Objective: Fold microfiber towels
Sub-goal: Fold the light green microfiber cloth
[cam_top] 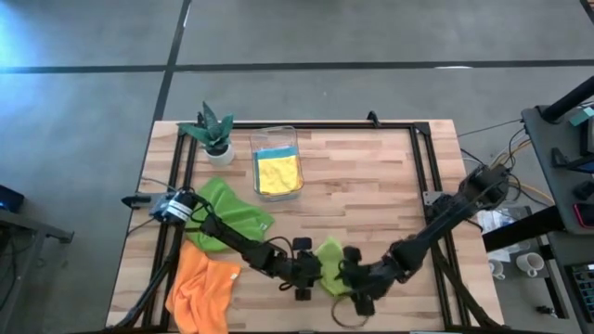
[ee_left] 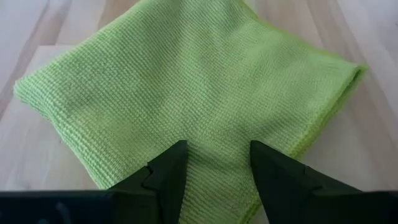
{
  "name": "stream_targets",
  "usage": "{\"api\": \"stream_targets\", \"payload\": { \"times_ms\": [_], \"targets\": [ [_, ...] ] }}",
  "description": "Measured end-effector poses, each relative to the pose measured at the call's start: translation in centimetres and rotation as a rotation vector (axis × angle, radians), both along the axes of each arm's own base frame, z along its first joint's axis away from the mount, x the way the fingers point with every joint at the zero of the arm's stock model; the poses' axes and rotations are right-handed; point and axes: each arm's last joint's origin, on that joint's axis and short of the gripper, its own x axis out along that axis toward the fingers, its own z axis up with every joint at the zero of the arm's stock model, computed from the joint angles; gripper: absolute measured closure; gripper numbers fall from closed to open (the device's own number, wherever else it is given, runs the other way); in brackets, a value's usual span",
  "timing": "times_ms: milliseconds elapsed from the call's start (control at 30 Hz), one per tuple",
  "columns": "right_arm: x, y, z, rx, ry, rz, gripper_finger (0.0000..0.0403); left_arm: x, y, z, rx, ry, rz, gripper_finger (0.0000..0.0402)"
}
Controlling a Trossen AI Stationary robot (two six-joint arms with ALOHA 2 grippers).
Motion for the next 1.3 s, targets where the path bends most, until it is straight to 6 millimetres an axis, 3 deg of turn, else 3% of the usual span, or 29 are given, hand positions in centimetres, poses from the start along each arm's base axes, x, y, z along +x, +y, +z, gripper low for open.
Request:
{"api": "stream_targets", "payload": {
  "times_ms": [167, 333, 533, 667, 800, 900, 1000, 1167, 1300],
  "targets": [
    [0.7, 0.0, -3.1, -0.055, 0.074, -0.005, 0.0202, -0.1, -0.1, 0.0, -0.02, 0.017, -0.035, 0.024],
    [0.2, -0.3, -4.8, -0.146, 0.166, 0.061, 0.0202, -0.4, -0.8, 0.3, -0.089, 0.028, -0.041, 0.024],
    [-0.3, -3.7, -4.3, -0.402, 0.327, 0.152, 0.0215, 0.1, -1.6, 1.6, -0.072, 0.0, -0.162, 0.024],
    [-0.7, -4.6, -2.4, -0.452, 0.369, 0.202, 0.0224, 0.8, -1.3, 4.1, -0.072, -0.065, -0.169, 0.024],
    [-1.3, -4.2, 1.8, -0.381, 0.281, 0.177, 0.023, 0.7, -0.2, 6.8, -0.017, -0.098, -0.174, 0.024],
    [-2.3, -3.7, 3.0, -0.306, 0.256, 0.137, 0.0232, 0.4, 1.1, 8.2, 0.04, -0.111, -0.139, 0.024],
    [-2.9, -3.4, 3.7, -0.244, 0.2, 0.074, 0.023, 0.4, 2.3, 8.1, 0.063, -0.083, -0.112, 0.024],
    [-2.2, -3.1, 1.8, -0.301, 0.15, -0.055, 0.023, 1.2, 4.7, 6.7, 0.116, -0.089, -0.068, 0.024],
    [-1.2, -2.2, -0.4, -0.341, 0.119, -0.099, 0.0238, 2.3, 8.8, 5.2, 0.136, -0.047, 0.034, 0.024]
  ]
}}
